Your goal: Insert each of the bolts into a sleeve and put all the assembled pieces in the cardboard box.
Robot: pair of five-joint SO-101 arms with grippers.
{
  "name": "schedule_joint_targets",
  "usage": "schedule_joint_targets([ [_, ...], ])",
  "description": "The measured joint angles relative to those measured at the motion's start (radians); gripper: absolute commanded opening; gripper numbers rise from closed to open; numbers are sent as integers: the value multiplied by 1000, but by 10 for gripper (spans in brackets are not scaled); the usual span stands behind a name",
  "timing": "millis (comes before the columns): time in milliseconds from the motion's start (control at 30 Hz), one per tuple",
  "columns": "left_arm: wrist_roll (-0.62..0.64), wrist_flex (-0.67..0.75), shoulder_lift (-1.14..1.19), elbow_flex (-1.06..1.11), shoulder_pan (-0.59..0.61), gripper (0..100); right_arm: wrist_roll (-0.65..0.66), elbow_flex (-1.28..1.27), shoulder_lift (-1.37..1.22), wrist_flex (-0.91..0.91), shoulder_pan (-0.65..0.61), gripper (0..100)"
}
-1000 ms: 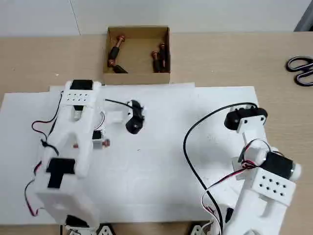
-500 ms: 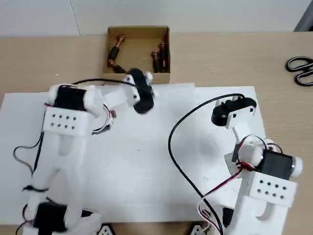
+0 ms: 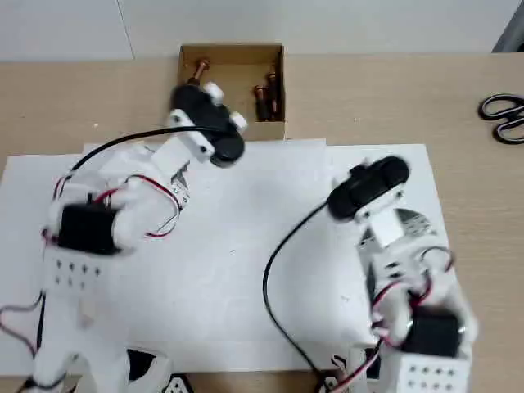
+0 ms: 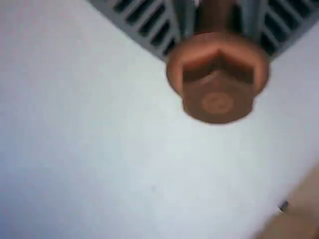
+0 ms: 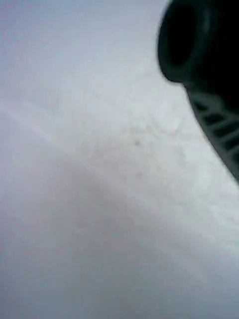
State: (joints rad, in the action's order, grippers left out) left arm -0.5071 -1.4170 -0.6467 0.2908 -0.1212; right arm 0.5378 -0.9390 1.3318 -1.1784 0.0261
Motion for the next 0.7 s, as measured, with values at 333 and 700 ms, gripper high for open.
schedule_joint_targets([
  [333, 353, 505, -552, 669, 0, 6, -235, -454, 453, 219, -178, 2],
  [700, 806, 896, -1042, 1168, 0, 6, -377, -651, 454, 454, -347, 2],
])
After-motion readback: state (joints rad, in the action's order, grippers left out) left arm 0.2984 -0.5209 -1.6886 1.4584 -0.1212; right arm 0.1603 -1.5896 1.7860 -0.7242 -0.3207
